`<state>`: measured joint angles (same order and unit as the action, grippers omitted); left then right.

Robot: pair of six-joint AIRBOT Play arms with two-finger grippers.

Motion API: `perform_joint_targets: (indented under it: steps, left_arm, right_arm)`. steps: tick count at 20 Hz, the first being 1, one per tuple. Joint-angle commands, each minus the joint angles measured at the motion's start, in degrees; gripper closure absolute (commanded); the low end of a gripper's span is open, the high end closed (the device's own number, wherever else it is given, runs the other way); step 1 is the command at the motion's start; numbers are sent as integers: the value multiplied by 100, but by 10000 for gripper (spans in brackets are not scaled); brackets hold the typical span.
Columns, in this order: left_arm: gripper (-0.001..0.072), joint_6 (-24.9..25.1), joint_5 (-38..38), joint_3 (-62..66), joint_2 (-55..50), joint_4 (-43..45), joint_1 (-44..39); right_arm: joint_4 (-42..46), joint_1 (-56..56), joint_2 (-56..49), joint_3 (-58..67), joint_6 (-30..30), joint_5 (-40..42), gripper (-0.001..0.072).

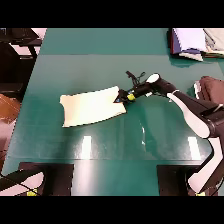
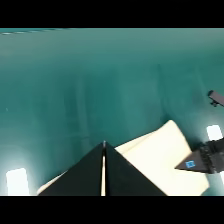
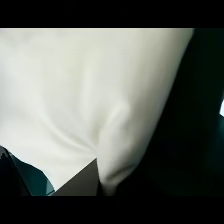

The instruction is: Fold the shirts.

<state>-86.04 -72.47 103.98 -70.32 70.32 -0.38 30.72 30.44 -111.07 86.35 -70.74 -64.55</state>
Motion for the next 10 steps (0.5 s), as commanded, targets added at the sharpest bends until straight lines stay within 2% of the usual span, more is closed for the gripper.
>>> perform_joint_targets:
  steps: [1,3,5,10]
  left_arm:
    - [684,103,7,-2,-4,-210,-125]
    - [684,103,11,-2,-4,-142,-413]
    - [684,105,17,-2,-4,-144,-745]
    - [683,103,339,-2,-4,-144,-1353]
  right_arm:
    - [-48,140,-271,691,70,-168,691]
    - [63,-153,-127,1012,-26,-398,691]
    - [533,-632,258,1189,-151,-511,692]
    - [1410,-2476,1633,1141,-678,-896,692]
